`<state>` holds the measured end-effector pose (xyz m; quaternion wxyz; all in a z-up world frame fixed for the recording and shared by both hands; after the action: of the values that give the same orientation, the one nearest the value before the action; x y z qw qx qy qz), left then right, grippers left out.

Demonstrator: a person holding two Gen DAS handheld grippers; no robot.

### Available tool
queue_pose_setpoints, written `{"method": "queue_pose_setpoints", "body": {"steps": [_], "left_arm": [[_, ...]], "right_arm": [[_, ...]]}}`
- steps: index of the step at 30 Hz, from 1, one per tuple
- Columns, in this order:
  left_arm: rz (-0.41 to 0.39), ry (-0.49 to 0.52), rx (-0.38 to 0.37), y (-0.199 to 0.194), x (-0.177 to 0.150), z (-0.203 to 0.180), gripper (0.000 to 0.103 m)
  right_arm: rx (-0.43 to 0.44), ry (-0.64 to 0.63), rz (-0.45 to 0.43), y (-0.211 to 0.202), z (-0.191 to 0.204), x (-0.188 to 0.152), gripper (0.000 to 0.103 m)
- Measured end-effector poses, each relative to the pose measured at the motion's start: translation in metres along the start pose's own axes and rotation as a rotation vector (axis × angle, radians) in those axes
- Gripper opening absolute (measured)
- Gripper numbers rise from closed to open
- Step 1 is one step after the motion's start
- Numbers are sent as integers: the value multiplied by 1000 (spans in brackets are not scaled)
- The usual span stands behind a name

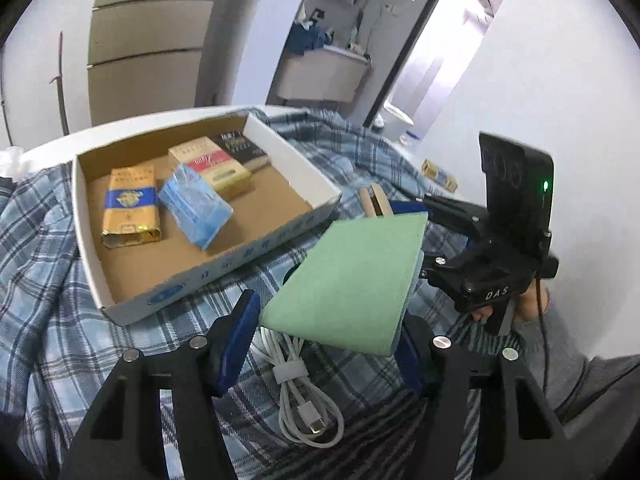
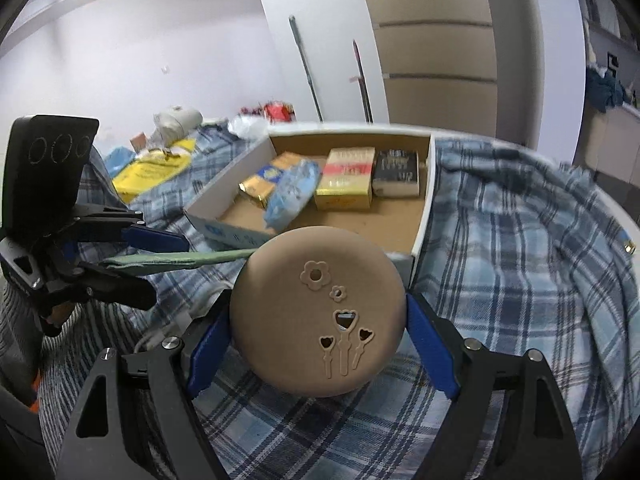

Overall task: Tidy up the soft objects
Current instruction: 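Lift the green wallet and beige pad and carry them over the box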

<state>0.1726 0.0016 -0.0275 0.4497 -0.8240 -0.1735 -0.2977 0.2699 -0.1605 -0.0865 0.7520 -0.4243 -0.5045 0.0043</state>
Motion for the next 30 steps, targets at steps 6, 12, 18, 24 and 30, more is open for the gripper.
{"method": "queue_pose_setpoints", "body": {"steps": [6, 12, 18, 24, 30], "left_arm": [[-71, -26, 20, -20, 10, 2, 26], [-34, -33, 128, 4, 7, 20, 31], [6, 43, 173, 17, 24, 24, 85], [106, -15, 58, 47, 46, 41, 85], [169, -98, 77, 70, 45, 65, 85]], "right_arm": [[-8, 2, -64, -13, -1, 8, 82], [-34, -29, -70, -14, 5, 7, 82], [-32, 19, -77, -15, -5, 5, 82], [-20, 29, -56, -10, -5, 3, 82], [-5, 43, -54, -10, -8, 2, 82]]}}
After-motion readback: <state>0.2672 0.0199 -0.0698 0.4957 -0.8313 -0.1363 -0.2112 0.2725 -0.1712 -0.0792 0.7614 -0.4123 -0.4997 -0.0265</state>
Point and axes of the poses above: each gripper's, at about its wrist camera, not at the fingertips, and y roughly the way its jaws point, z to its left, x to its top, the point moved 5 cm from there along y, roughly the way its jaws point, and after that the axes turned 7 degrees about -x, right-handed, at the moved point
